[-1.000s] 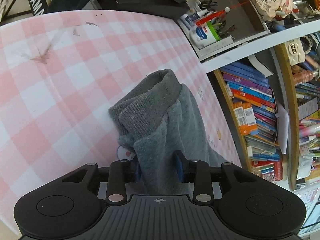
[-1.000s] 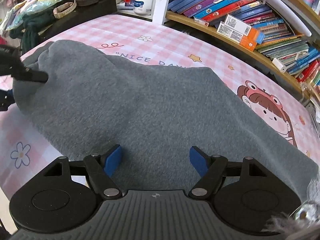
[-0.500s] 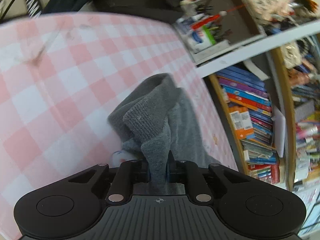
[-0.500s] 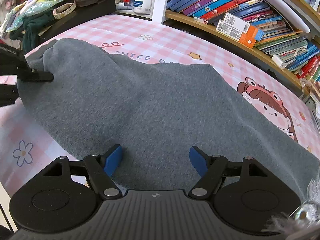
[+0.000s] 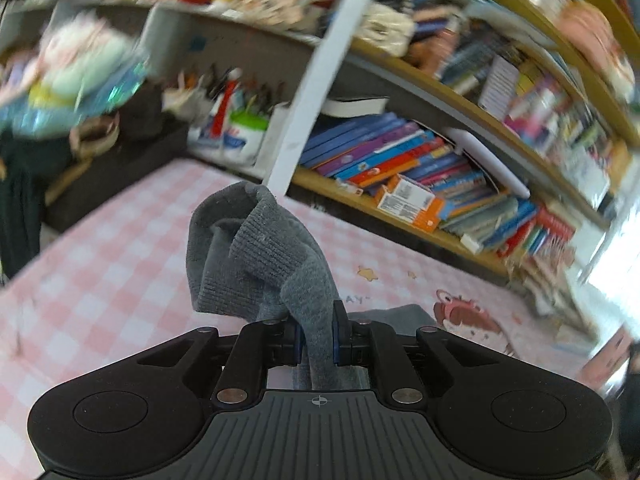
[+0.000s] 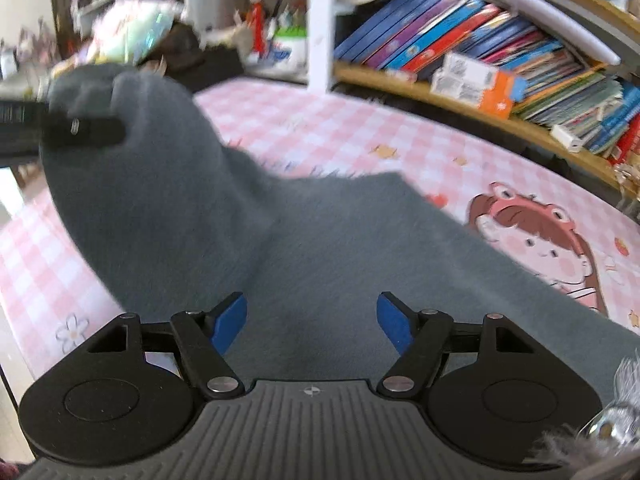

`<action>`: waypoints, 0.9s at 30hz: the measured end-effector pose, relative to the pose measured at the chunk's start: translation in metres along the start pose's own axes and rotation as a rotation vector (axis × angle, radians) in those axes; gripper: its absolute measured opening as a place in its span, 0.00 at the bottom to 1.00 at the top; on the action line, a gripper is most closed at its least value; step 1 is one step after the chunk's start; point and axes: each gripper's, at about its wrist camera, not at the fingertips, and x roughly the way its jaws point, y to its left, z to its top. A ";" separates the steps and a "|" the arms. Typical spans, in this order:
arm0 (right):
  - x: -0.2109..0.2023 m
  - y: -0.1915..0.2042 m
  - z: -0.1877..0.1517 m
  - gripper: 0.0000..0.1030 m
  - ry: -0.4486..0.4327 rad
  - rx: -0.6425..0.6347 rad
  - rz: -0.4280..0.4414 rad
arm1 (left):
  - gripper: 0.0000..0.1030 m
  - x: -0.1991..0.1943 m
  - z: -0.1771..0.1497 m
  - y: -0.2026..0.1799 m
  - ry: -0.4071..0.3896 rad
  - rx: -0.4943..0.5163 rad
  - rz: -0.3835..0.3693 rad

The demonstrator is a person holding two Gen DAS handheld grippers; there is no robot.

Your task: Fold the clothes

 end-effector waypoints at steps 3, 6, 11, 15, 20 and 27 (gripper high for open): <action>-0.015 -0.029 0.000 0.70 -0.033 0.053 0.011 | 0.11 -0.003 0.000 -0.026 -0.012 0.096 0.031; -0.026 -0.056 -0.003 0.70 -0.045 0.103 0.017 | 0.11 -0.002 -0.001 -0.047 -0.011 0.139 0.053; -0.037 -0.098 -0.009 0.70 -0.058 0.171 0.036 | 0.11 0.001 -0.006 -0.078 0.000 0.212 0.100; -0.044 -0.125 -0.017 0.70 -0.061 0.217 0.053 | 0.11 0.002 -0.010 -0.108 0.014 0.292 0.127; -0.050 -0.150 -0.027 0.70 -0.057 0.245 0.074 | 0.12 0.011 -0.023 -0.152 0.063 0.410 0.150; -0.051 -0.174 -0.040 0.70 -0.036 0.267 0.099 | 0.33 0.044 -0.072 -0.206 0.254 0.577 0.115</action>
